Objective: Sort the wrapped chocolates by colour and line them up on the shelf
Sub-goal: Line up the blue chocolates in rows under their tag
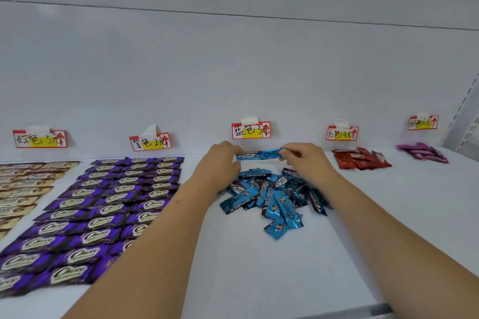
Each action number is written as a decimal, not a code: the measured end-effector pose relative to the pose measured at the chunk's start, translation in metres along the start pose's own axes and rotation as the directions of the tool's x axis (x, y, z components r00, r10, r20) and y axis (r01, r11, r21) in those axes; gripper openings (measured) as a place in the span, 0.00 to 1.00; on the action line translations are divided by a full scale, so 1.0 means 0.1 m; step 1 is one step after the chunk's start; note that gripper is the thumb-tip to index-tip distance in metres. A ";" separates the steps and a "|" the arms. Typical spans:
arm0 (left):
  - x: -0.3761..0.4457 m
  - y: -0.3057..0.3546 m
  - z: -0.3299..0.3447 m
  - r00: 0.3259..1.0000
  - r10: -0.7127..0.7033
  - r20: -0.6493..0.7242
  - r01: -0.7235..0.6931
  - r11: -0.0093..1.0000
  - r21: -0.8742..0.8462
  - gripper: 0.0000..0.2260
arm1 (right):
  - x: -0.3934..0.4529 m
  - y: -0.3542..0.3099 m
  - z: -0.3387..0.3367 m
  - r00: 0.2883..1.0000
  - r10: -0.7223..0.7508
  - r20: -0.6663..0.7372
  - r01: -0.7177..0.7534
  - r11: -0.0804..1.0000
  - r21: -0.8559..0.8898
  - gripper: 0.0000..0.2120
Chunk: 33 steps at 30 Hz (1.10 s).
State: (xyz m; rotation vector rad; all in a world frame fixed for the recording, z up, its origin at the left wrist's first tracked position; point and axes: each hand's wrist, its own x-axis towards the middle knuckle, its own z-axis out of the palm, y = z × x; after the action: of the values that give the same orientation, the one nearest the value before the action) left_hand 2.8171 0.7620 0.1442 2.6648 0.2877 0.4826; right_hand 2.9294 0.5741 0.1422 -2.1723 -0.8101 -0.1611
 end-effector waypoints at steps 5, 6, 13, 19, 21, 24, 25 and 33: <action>0.11 0.14 0.19 0.986 0.002 0.170 -0.013 0.998 0.066 0.20 | 0.07 0.06 -0.03 0.991 0.091 -0.095 -0.083 0.993 0.087 0.05; 0.12 0.14 0.21 0.983 -0.012 0.183 -0.004 0.996 0.088 0.19 | 0.08 0.05 -0.03 0.992 0.086 -0.089 -0.082 0.995 0.054 0.04; 0.08 -0.06 0.14 0.996 -0.089 0.021 0.086 0.992 0.091 0.13 | 0.31 -0.01 0.02 0.989 0.043 0.140 -0.020 0.986 -0.164 0.01; 0.01 -0.03 0.15 0.998 -0.050 0.039 0.047 0.997 0.066 0.17 | 0.41 -0.02 0.03 0.933 -0.078 0.351 0.176 0.950 -0.257 0.05; -0.02 -0.03 0.16 0.997 -0.047 0.060 0.042 0.996 0.083 0.18 | 0.34 0.03 0.05 0.939 -0.063 0.338 0.141 0.967 -0.211 0.08; -0.03 -0.01 0.12 1.000 -0.028 -0.003 0.028 0.997 0.069 0.17 | 0.26 0.07 0.05 0.947 -0.096 0.308 0.182 0.947 -0.264 0.16; -0.02 -0.01 0.11 0.999 -0.011 -0.044 0.014 0.997 0.073 0.17 | 0.25 0.06 0.04 0.953 -0.120 0.279 0.201 0.939 -0.281 0.15; 0.01 -0.11 0.08 0.992 -0.080 0.098 0.059 0.978 0.202 0.19 | 0.24 -0.07 0.20 0.903 -0.163 0.398 0.332 0.852 -0.406 0.17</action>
State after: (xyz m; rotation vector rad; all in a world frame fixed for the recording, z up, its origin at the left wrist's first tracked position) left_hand 2.8197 0.7692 0.1333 2.8507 0.4152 0.3034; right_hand 2.9413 0.6036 0.1422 -2.5793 -1.3848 -0.1075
